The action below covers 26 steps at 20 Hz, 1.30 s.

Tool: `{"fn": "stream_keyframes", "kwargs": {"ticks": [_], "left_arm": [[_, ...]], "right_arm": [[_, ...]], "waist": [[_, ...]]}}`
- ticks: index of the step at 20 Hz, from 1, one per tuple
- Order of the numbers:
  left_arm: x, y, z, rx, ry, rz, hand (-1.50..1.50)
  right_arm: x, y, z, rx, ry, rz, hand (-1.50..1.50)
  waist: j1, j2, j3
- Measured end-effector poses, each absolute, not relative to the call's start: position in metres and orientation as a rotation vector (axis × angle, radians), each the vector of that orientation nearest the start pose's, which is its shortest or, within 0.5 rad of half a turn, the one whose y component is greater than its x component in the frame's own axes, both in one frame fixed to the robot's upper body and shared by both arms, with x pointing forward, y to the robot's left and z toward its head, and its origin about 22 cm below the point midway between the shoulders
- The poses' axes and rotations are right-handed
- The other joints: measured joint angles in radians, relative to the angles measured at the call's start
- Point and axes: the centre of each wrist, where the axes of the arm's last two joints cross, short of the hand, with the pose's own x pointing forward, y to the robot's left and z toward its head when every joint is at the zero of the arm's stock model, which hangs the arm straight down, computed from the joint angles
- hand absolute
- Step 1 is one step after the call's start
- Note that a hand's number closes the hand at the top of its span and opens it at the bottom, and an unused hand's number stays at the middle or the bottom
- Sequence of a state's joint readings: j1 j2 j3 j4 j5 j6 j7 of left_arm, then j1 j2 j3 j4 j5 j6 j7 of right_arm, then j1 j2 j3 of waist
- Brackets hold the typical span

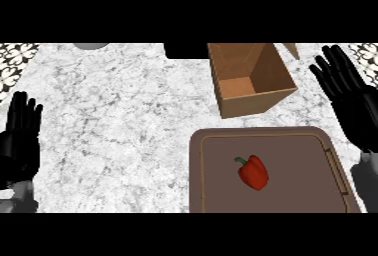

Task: Pick the bell pepper from the tray and place it in the cardboard box

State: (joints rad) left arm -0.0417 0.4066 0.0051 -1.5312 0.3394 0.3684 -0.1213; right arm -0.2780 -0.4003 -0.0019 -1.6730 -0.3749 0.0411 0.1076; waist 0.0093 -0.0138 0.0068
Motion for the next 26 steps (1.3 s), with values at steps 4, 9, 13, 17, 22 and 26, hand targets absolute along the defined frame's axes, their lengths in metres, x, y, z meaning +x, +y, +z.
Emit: {"fn": "stream_keyframes", "kwargs": {"ticks": [4,9,13,17,22,26], "left_arm": [[0.248,0.316,0.032,0.385,-1.650,0.096,0.00],[0.241,0.309,0.014,0.394,-1.542,-0.083,0.00],[0.242,0.303,0.010,0.384,-1.490,-0.154,0.00],[0.240,0.295,0.009,0.378,-1.463,-0.185,0.00],[0.242,0.289,0.008,0.375,-1.452,-0.197,0.00],[0.241,0.287,0.006,0.376,-1.446,-0.197,0.00]], "right_arm": [[0.301,-0.250,0.130,0.243,-1.883,0.254,-1.50],[0.304,-0.228,0.135,0.069,-1.927,0.488,-1.50],[0.296,-0.209,0.087,0.027,-1.917,0.344,-1.50],[0.293,-0.214,0.064,-0.002,-1.935,0.405,-1.50],[0.298,-0.239,0.082,-0.160,-1.881,0.741,-1.50],[0.298,-0.251,0.109,-0.259,-1.750,1.030,-1.50]], "waist": [[0.004,0.010,-0.003],[-0.008,0.014,-0.012],[-0.008,0.016,-0.008],[-0.007,0.015,-0.007],[-0.010,0.013,-0.008],[-0.012,0.010,-0.009]]}}
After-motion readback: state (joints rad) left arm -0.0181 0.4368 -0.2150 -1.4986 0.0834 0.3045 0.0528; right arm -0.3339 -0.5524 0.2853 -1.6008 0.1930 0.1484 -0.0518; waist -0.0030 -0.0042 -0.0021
